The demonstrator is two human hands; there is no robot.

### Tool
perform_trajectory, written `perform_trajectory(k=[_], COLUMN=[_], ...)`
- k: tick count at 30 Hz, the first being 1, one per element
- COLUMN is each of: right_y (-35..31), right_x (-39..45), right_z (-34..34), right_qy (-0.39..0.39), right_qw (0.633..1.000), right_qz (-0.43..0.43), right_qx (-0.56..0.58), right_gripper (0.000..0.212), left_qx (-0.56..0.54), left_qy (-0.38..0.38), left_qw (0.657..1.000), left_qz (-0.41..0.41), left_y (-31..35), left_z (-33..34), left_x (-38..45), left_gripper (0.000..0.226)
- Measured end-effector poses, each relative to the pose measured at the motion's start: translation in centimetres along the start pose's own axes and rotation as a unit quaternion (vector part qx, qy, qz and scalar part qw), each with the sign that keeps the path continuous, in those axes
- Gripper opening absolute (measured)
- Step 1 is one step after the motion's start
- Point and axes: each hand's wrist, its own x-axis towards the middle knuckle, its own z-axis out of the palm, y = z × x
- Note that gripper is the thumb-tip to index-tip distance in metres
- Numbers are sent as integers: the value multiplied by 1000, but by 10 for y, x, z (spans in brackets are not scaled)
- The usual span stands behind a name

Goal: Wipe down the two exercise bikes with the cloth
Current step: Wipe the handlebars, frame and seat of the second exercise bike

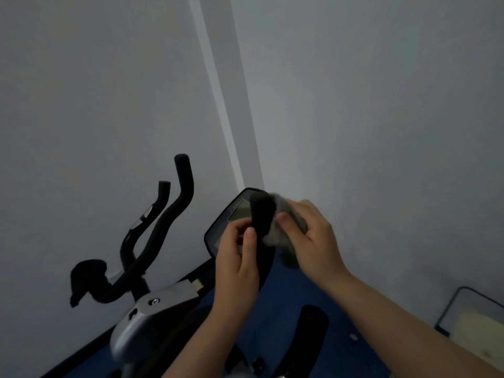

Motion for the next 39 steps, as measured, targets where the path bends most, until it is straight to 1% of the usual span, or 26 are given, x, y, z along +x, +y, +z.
perform_trajectory(k=[2,4,6,8,11,13,14,15,17,19,21,22,25,27,28,31,32,34,37,39], right_y=[-6,-4,6,10,4,5,9,14,26,25,15,12,22,34,35,19,12,9,22,21], right_x=[5,-5,-14,-8,11,5,-2,-8,-8,6,19,18,-3,-8,-3,17,18,8,-2,10], right_z=[11,22,21,9,6,13,14,12,4,-2,2,7,11,5,2,2,6,13,8,2], right_qy=[7,-2,-28,-43,-15,-32,-48,-66,-94,-77,-47,-50,-94,-117,-117,-67,-62,-79,-112,-103], right_qw=[999,996,996,998,998,996,995,994,993,994,994,993,990,989,989,988,986,984,985,988], right_qz=[12,33,38,15,-18,-5,4,8,-6,-38,-52,-47,-8,-6,-5,3,2,14,15,-4], right_qx=[51,84,75,53,62,89,93,89,71,68,82,96,108,92,93,140,153,162,128,115], right_gripper=[30,26,25,26,43,40,37,39,50,47,46,46,46,45,43,31,31,32,35,40], left_qx=[1,10,36,74,117,148,164,182,226,249,252,249,235,241,248,267,265,250,242,240], left_qy=[3,14,33,50,72,86,90,92,96,103,109,112,117,117,120,129,130,130,125,120], left_qw=[1000,1000,999,996,990,985,982,979,969,963,961,962,965,963,961,955,955,959,962,963], left_qz=[-9,-14,-12,-13,-12,-12,-15,-19,-27,-28,-23,-22,-28,-31,-27,-16,-15,-15,-18,-18], left_y=[-1,-2,-4,-4,-4,-2,-1,0,1,1,1,1,1,0,-1,-3,-4,-4,-4,-4], left_z=[1,1,3,8,14,16,18,19,23,25,26,25,24,24,24,26,26,25,24,23], left_x=[0,0,-2,-4,-7,-10,-12,-12,-12,-11,-10,-10,-10,-10,-10,-10,-11,-11,-11,-12], left_gripper=[27,25,24,29,36,37,37,36,33,31,30,30,28,30,32,34,35,37,37,34])
